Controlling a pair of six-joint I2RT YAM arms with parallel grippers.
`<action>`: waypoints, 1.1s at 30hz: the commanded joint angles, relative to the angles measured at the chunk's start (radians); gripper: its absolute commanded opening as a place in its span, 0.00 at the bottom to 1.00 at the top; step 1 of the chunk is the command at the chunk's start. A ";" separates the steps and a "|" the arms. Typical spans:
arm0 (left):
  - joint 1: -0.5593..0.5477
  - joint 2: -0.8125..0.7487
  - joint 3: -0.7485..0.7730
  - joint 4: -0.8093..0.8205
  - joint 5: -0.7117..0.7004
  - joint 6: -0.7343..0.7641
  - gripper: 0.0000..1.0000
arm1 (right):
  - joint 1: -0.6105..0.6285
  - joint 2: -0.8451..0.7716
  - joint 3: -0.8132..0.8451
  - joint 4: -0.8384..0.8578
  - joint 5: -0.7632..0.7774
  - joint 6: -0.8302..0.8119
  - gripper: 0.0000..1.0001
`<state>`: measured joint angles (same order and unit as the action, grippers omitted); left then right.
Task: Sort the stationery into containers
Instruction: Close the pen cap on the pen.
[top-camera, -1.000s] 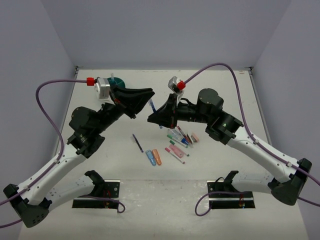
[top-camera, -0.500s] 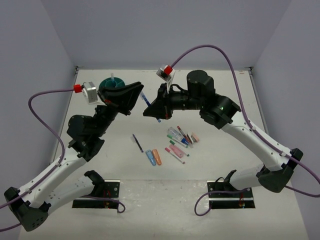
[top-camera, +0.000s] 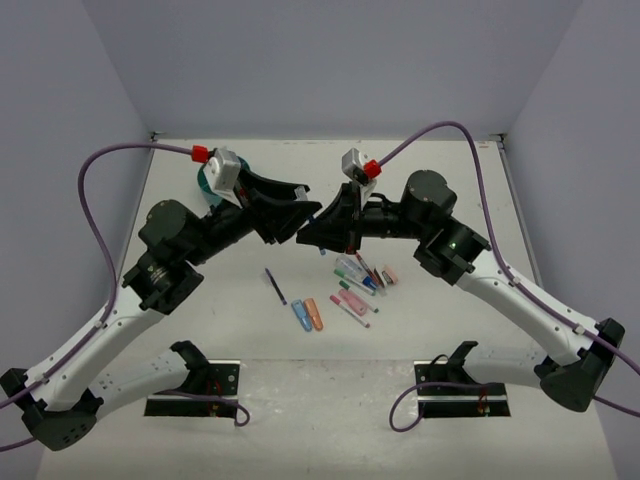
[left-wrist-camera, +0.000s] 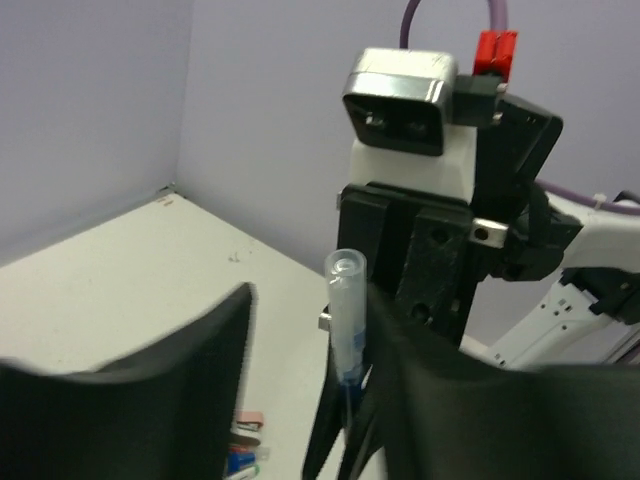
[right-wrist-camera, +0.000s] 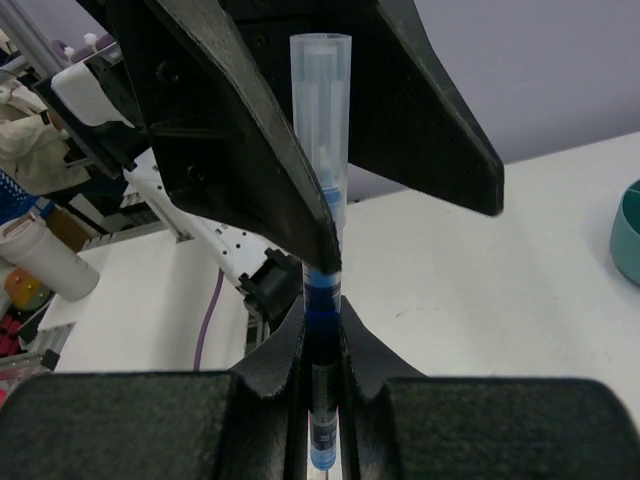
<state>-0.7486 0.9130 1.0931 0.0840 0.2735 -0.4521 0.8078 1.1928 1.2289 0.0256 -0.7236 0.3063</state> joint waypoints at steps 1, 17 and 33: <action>-0.003 0.051 0.053 -0.002 0.101 0.028 0.71 | -0.003 -0.047 -0.041 0.072 -0.070 -0.048 0.00; -0.002 0.020 0.001 0.058 0.199 0.029 0.01 | -0.015 -0.068 -0.095 0.111 -0.033 -0.039 0.00; -0.002 -0.001 0.036 0.024 0.126 0.061 0.57 | -0.039 -0.071 -0.100 0.088 -0.081 -0.063 0.00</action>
<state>-0.7540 0.9360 1.0801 0.1070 0.4361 -0.4235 0.7780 1.1431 1.1316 0.0910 -0.7587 0.2642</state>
